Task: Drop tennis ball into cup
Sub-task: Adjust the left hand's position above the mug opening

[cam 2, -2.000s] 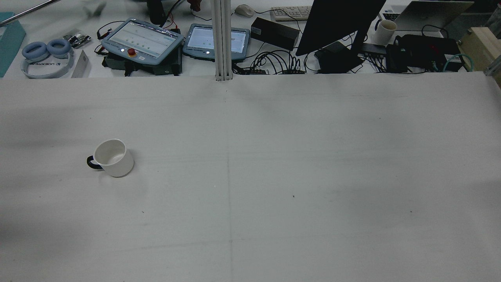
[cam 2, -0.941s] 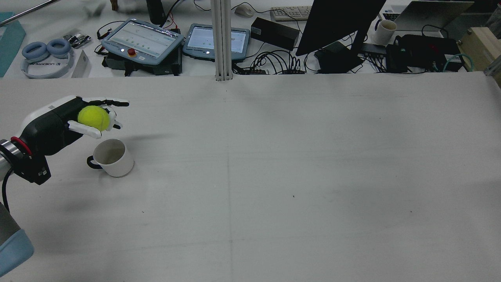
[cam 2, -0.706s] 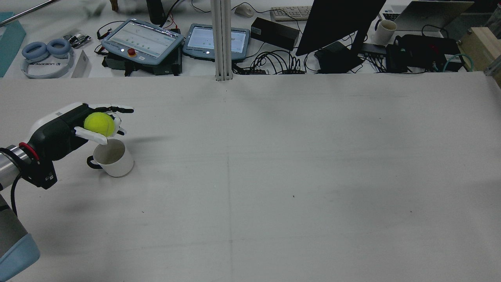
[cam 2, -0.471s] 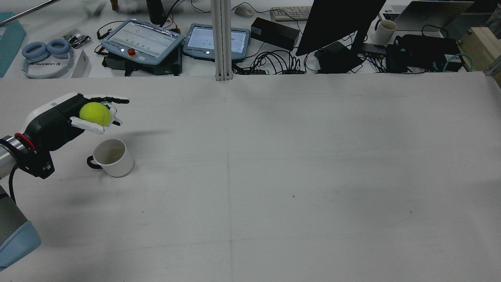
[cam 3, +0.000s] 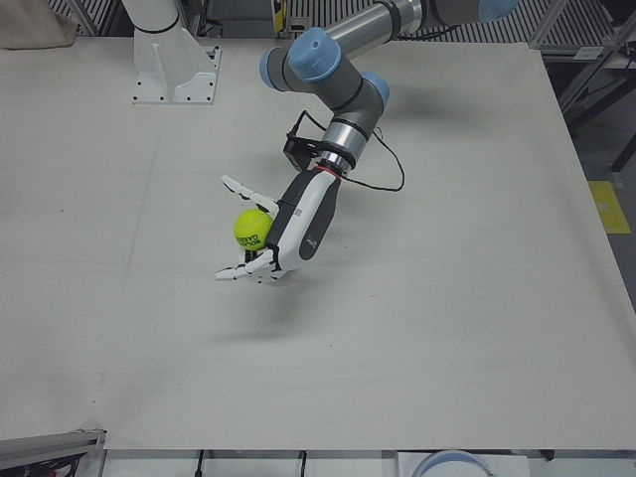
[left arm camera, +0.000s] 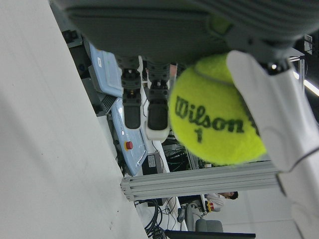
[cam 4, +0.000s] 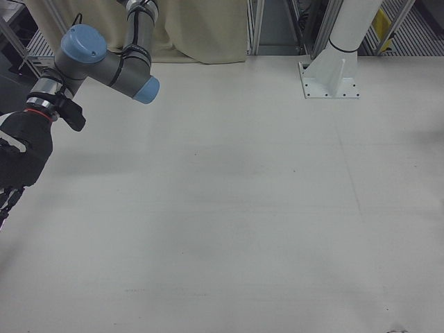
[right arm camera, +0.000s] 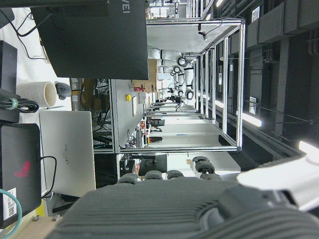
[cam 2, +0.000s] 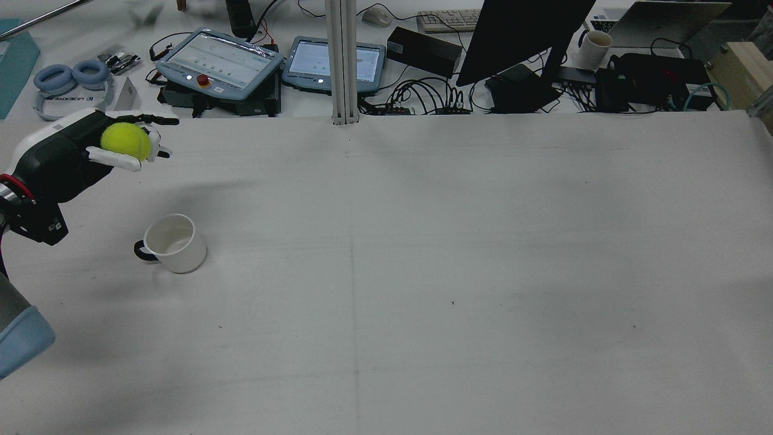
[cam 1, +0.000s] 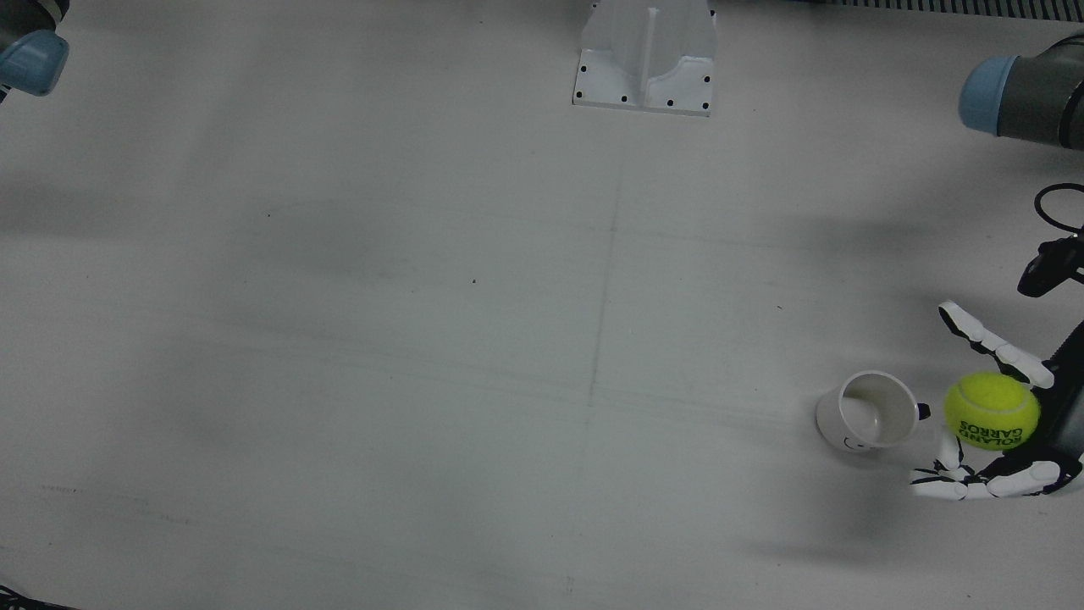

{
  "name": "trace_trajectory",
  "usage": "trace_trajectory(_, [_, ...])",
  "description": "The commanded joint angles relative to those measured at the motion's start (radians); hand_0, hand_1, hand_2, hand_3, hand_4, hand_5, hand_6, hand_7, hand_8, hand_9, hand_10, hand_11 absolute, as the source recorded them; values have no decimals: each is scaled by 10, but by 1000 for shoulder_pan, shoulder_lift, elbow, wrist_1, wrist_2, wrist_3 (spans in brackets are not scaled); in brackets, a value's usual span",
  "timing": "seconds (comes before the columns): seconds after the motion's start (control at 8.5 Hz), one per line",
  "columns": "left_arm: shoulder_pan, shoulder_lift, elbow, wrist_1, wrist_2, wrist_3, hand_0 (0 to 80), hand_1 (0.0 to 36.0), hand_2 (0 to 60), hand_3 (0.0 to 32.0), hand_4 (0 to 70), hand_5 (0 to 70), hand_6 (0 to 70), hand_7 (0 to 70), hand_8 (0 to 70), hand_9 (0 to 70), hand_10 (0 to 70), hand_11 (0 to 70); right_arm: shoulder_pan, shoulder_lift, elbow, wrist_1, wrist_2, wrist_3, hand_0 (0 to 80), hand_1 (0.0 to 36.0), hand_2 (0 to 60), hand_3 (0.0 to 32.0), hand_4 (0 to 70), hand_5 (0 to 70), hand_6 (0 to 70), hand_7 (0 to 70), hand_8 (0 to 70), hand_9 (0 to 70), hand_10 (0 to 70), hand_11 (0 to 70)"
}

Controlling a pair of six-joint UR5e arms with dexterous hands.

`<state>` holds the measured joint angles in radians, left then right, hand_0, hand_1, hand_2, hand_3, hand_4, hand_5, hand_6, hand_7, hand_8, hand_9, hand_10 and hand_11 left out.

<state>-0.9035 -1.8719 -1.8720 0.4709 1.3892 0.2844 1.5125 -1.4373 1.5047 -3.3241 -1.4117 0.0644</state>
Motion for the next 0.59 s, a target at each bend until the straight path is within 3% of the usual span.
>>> trace_trajectory(0.0, [0, 55, -41, -9, 1, -4, 485, 65, 0, 0, 364, 101, 463, 700, 398, 612, 220, 321, 0, 0, -1, 0, 0, 1, 0, 0, 0, 0, 0, 0, 0, 0, 0, 0, 0, 0])
trace_trajectory(0.12, [3, 57, -38, -12, 1, -1, 485, 56, 0, 0, 362, 123, 559, 700, 415, 609, 222, 323, 0, 0, -1, 0, 0, 2, 0, 0, 0, 0, 0, 0, 0, 0, 0, 0, 0, 0])
trace_trajectory(0.24, [5, 57, -38, -12, 1, 1, 482, 54, 2, 0, 359, 123, 529, 700, 409, 608, 223, 324, 0, 0, -3, 0, 0, 2, 0, 0, 0, 0, 0, 0, 0, 0, 0, 0, 0, 0])
trace_trajectory(0.35, [6, 59, -38, -12, 1, 2, 480, 64, 0, 0, 354, 85, 376, 700, 381, 612, 223, 324, 0, 0, -3, 0, 0, 2, 0, 0, 0, 0, 0, 0, 0, 0, 0, 0, 0, 0])
trace_trajectory(0.47, [8, 60, -38, -12, 1, 4, 480, 48, 0, 0, 350, 130, 598, 700, 422, 605, 225, 327, 0, 0, -3, 0, 0, 2, 0, 0, 0, 0, 0, 0, 0, 0, 0, 0, 0, 0])
